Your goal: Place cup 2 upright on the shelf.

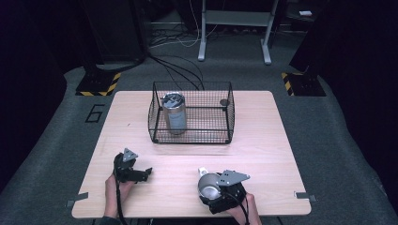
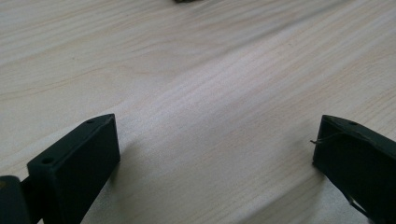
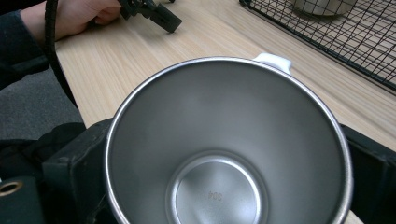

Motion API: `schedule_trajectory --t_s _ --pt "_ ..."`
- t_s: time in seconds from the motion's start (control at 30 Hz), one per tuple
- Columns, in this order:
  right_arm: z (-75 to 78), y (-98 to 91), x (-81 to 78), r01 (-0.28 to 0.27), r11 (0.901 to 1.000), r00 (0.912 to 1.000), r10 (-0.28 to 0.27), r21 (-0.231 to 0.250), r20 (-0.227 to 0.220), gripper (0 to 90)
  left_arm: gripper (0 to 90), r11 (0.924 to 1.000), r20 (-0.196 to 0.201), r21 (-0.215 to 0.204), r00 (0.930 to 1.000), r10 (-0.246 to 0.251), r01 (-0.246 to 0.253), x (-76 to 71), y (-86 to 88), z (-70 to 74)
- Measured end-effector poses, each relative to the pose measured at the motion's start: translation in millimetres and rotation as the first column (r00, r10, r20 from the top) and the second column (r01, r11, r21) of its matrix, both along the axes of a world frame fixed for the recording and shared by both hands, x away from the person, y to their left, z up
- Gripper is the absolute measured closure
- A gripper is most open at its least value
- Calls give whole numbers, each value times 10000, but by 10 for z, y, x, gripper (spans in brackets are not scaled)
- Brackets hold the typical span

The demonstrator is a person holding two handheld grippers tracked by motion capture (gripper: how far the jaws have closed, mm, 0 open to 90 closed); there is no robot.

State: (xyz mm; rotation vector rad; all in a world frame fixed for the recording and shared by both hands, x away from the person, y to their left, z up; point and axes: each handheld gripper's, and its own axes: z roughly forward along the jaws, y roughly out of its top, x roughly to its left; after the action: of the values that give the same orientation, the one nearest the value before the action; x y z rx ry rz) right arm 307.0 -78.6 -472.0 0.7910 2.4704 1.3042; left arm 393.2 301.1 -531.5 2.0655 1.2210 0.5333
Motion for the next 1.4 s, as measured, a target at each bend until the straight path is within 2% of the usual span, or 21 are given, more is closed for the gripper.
schedule_trajectory --t_s 0.17,0.2,0.3,0.33,0.43,0.47,0.6,0.97,1.4 --pt "6 0 -3 -20 10000 10000 21 -68 82 53 3 10000 9 21 10000 -3 3 0 1 1" --pt "9 4 -9 -6 10000 10000 6 -77 -17 53 3 10000 2 5 10000 0 0 0 0 0" --pt "17 7 -19 81 9998 9998 -78 -158 182 54 3 10000 -2 9 10000 -9 9 1 1 2" --pt "18 0 -15 55 9999 9995 -51 -137 301 55 3 10000 -17 -8 10000 -6 6 0 0 2" --pt "36 -24 -13 126 9999 9996 -129 103 237 55 3 10000 14 -5 10000 21 -21 -1 -2 -1" --pt "43 -33 -5 77 9999 9996 -81 124 276 55 3 9999 -44 83 10000 -65 66 0 5 5" --pt "73 -50 11 315 9995 9989 -317 78 338 55 3 10000 -28 -2 10000 0 0 -1 0 3" --pt "178 -135 101 582 9980 9965 -596 253 585 55 3 10000 -27 7 10000 -8 8 -1 0 3" --pt "291 -194 269 829 9956 9949 -851 426 540 55 3 10000 14 1 10000 18 -18 0 0 -1"
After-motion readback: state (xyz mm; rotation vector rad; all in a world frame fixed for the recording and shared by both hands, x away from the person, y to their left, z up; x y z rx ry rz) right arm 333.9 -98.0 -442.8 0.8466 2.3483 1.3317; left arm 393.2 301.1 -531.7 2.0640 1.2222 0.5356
